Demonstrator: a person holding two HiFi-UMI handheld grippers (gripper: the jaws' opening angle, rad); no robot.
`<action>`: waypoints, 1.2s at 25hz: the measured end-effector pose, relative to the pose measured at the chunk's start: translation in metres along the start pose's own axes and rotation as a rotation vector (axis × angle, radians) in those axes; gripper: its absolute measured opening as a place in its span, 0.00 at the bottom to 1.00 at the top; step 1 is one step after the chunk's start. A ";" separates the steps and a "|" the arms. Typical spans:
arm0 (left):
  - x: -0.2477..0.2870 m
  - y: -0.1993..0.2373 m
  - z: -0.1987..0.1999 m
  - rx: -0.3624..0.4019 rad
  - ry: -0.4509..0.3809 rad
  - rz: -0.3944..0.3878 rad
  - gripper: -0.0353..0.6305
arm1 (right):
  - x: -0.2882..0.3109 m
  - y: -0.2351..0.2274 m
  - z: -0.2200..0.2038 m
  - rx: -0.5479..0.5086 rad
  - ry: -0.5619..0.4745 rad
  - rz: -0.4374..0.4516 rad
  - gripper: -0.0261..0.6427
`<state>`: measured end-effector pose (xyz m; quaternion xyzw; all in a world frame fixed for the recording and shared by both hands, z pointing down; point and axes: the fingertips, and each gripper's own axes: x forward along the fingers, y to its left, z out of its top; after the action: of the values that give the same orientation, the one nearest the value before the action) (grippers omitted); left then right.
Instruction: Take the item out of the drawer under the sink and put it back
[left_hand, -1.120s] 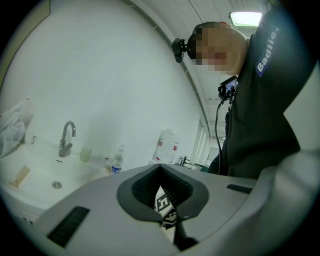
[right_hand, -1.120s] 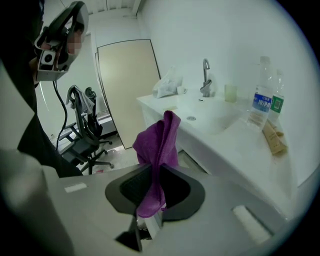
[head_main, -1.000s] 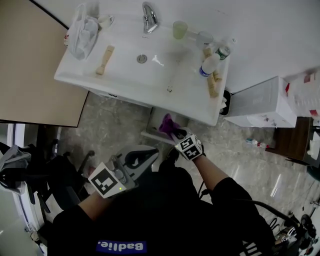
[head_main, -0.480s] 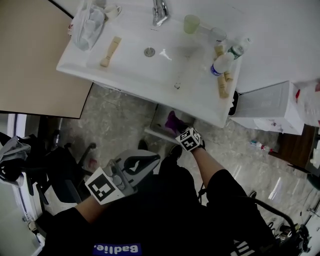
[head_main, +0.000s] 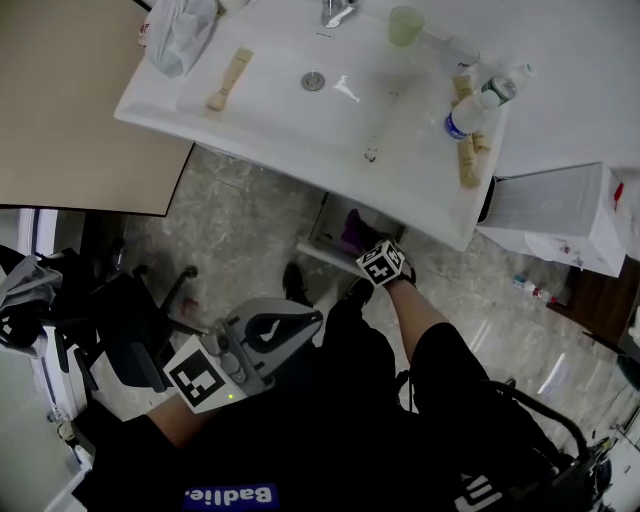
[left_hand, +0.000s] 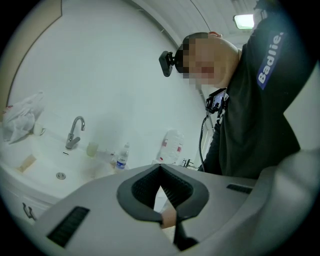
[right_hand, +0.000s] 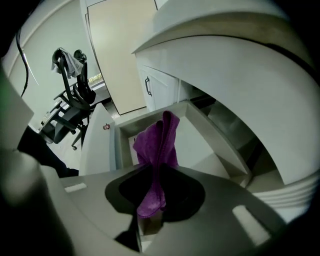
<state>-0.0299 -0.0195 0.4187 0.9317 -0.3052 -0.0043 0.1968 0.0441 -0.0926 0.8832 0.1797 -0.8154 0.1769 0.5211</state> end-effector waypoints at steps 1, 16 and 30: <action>0.000 0.000 -0.001 0.000 0.001 0.002 0.04 | 0.004 -0.001 -0.001 -0.004 0.010 -0.002 0.12; -0.014 0.003 -0.010 -0.003 0.003 0.058 0.03 | 0.038 0.004 -0.003 -0.039 0.092 0.045 0.14; -0.022 -0.006 -0.001 -0.040 -0.028 0.019 0.04 | -0.040 0.001 0.017 0.122 -0.055 -0.029 0.18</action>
<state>-0.0443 -0.0022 0.4152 0.9244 -0.3169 -0.0217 0.2110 0.0462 -0.0956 0.8395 0.2276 -0.8143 0.2139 0.4892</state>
